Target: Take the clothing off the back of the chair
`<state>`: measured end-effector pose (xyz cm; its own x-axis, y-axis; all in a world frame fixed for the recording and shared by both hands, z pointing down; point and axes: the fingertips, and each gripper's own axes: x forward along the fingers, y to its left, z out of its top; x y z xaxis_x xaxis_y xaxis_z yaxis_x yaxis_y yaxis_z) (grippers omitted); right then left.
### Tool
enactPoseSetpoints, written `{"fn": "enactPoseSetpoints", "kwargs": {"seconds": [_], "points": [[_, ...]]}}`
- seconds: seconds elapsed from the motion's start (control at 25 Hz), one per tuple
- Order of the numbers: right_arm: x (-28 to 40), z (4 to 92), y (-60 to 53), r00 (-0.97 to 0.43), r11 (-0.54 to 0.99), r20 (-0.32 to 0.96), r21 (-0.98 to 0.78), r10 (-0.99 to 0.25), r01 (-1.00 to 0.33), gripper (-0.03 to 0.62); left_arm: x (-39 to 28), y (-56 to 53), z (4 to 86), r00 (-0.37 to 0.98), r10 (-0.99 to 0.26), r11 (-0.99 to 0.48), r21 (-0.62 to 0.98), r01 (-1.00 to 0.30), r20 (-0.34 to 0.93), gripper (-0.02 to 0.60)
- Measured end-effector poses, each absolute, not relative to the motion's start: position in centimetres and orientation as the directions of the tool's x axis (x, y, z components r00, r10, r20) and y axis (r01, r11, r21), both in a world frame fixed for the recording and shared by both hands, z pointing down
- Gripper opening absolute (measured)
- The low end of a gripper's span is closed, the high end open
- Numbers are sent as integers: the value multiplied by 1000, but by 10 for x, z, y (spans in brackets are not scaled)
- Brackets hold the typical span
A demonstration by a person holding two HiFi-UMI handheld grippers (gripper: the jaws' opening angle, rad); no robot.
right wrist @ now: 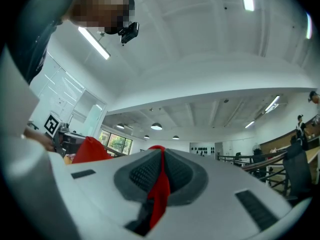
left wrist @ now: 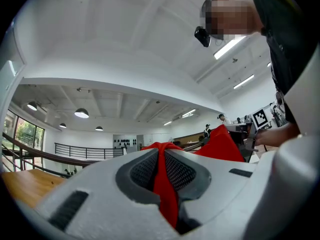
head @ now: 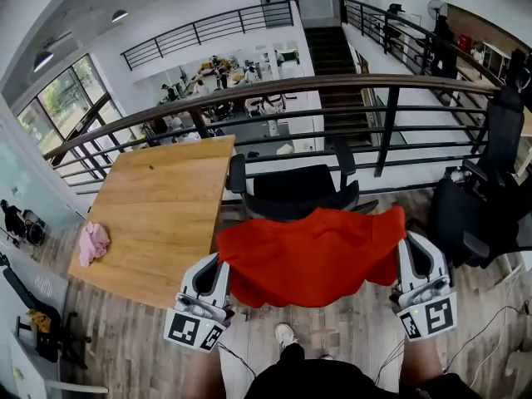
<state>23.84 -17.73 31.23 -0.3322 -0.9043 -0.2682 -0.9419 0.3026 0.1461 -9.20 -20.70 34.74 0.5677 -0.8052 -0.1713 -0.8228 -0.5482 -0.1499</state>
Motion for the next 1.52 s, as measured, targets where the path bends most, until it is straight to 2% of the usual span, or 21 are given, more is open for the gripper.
{"fn": "enactPoseSetpoints", "kwargs": {"seconds": [0.72,1.52], "points": [[239,334,-120,-385,357,-217,157,-897,-921,21,-86,-152,373,537,-832,-525,-116,-843,-138,38],[241,343,-123,-387,353,-186,192,-903,-916,20,-75,-152,375,549,-827,-531,-153,-834,-120,40]]}}
